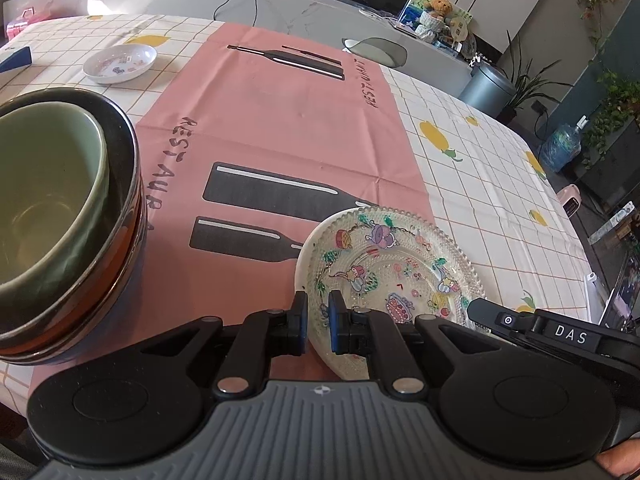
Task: Organize plates and bowls
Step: 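Open both tools to release the glass plate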
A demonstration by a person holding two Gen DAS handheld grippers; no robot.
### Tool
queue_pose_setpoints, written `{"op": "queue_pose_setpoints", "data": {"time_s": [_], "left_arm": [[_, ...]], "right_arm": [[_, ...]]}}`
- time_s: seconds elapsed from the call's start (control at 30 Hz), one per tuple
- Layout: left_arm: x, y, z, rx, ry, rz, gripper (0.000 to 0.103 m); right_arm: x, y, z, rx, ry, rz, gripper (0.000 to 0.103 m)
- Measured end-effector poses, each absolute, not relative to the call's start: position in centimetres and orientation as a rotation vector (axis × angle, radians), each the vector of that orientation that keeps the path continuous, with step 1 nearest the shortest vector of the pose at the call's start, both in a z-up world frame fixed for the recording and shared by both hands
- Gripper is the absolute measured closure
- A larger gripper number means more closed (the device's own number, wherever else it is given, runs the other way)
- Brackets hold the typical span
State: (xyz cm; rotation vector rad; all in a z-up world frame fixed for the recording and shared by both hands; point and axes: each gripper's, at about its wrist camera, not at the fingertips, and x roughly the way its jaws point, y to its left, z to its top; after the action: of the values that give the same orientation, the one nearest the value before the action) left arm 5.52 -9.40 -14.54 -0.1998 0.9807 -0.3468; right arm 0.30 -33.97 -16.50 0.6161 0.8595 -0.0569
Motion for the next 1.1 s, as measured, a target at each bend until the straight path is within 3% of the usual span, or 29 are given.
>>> {"op": "queue_pose_setpoints", "data": {"time_s": [0.3,0.4,0.5,0.57,0.63,0.87,0.93,1.0,1.1], "left_arm": [[5.0,-10.1,-13.7,-0.131,0.939,-0.347,0.092],[5.0,-9.8,-13.6,-0.144,0.926,-0.339,0.091],[5.0,-9.3,-13.7,-0.162,0.926,-0.330,0.076],[5.0,-9.0,-13.9,-0.179,0.924,-0.327,0.058],[5.1,-8.8,-14.1,-0.190,0.929,-0.330,0.053],[5.3,-8.1,-15.1,-0.249,0.950,-0.385,0.056],[5.3,-8.1,-15.3,-0.257,0.954,-0.398,0.069],[5.5,-8.2,-15.5,-0.255,0.968,-0.397,0.078],[5.6,-8.0,-15.7,-0.271,0.977,-0.404,0.083]], "right_arm": [[0.3,-33.8,-16.4,0.601,0.856,-0.056,0.094],[0.3,-33.8,-16.3,0.606,0.853,-0.055,0.089],[0.1,-33.5,-15.9,0.600,0.845,-0.052,0.071],[0.0,-33.2,-15.5,0.572,0.846,-0.062,0.067],[-0.1,-32.9,-15.1,0.545,0.851,-0.073,0.063],[-1.4,-31.8,-14.5,0.460,0.858,-0.083,0.063],[-1.6,-31.7,-14.8,0.461,0.866,-0.083,0.071],[-1.5,-31.8,-15.3,0.481,0.882,-0.082,0.086],[-1.3,-32.1,-15.8,0.522,0.888,-0.076,0.091]]}}
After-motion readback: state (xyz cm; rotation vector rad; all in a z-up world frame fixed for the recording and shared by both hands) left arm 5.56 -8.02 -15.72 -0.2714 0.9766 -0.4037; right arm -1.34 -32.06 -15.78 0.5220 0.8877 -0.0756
